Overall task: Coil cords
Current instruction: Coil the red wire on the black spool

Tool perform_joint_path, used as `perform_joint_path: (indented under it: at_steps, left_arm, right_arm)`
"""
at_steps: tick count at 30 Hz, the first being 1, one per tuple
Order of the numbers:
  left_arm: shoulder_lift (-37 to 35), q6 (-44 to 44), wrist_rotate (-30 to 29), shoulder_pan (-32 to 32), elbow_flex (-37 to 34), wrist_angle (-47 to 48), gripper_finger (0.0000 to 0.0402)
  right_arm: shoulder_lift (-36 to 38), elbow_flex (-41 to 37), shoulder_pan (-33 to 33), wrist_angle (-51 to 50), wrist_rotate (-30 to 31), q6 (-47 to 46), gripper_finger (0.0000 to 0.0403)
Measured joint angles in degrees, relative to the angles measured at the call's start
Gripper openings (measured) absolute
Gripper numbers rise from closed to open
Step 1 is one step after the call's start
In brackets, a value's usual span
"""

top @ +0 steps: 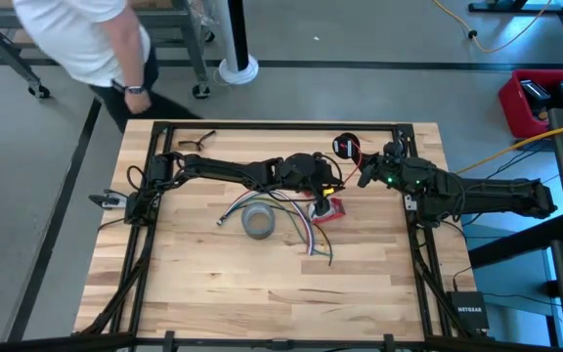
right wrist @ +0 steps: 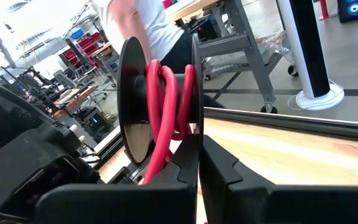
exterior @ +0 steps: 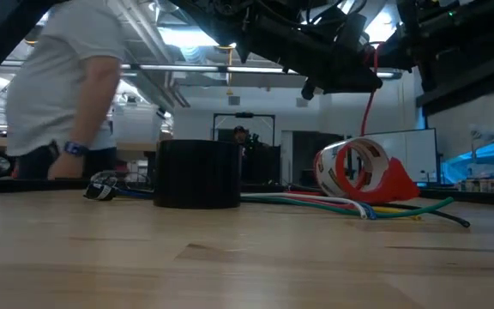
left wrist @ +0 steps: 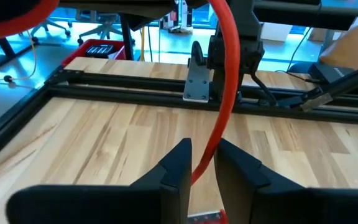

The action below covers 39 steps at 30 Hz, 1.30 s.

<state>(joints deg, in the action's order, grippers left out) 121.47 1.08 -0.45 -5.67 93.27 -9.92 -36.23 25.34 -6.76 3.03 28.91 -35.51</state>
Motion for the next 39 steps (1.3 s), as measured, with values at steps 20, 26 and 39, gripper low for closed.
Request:
perform_joint_path:
  at_steps: [20,26,39]
  left_arm:
    - [0.00,16.91,-1.39,-3.77,0.00,9.81,0.0003]
    - [0.00,25.90,7.53,-7.79,0.00,12.02,0.0002]
    - [0.00,41.97,32.46,-16.37,0.00,12.52,0.0001]
  right_arm:
    - [5.83,-0.02,0.00,-9.60,0.00,-1.99,0.0003]
    - [6.69,-0.02,-0.02,-15.72,-6.56,-5.01,0.0003]
    - [0.88,-0.02,-0.02,-20.96,-10.68,-6.51,0.0003]
